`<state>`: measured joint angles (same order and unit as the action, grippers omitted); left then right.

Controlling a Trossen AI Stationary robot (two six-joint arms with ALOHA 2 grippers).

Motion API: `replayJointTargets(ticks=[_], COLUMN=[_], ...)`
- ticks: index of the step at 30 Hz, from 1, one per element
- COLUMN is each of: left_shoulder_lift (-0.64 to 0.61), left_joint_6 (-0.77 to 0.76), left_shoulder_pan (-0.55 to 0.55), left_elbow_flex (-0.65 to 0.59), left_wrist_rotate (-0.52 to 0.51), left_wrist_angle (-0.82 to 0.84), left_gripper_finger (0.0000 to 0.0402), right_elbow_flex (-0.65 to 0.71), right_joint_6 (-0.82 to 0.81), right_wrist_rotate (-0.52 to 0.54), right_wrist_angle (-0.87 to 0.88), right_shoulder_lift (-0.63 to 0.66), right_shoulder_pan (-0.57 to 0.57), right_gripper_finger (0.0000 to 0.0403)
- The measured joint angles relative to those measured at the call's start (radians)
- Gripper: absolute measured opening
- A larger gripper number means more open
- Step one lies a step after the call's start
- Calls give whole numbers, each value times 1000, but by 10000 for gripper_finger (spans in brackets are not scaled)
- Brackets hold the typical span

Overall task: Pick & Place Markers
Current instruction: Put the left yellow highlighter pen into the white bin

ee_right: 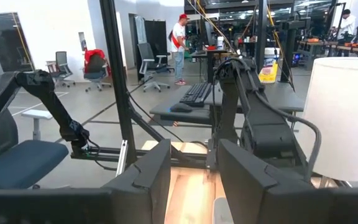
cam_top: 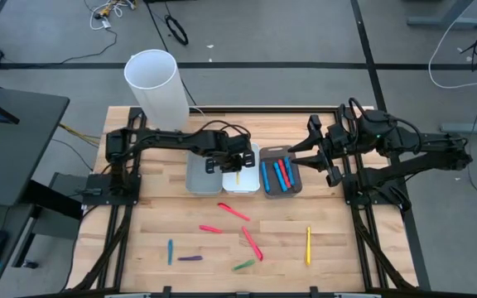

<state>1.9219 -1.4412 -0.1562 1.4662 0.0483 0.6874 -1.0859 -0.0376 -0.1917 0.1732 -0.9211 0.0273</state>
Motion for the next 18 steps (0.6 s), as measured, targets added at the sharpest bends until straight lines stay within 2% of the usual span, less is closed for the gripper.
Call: replayJointTargets(ticks=[14, 18], left_shoulder_lift=[75, 75], left_joint_6=[25, 27], left_shoulder_pan=[0, 0], left_elbow_flex=[1, 1], left_wrist_rotate=[-23, -64], left_wrist_angle=[-12, -12], left_gripper_finger=[24, 24], right_elbow_flex=[0, 0], right_joint_6=[-3, -2], right_wrist_rotate=[0, 0], right_wrist_angle=[30, 33], right_shoulder_lift=[0, 0], right_shoulder_pan=[0, 0], right_gripper_finger=[134, 134])
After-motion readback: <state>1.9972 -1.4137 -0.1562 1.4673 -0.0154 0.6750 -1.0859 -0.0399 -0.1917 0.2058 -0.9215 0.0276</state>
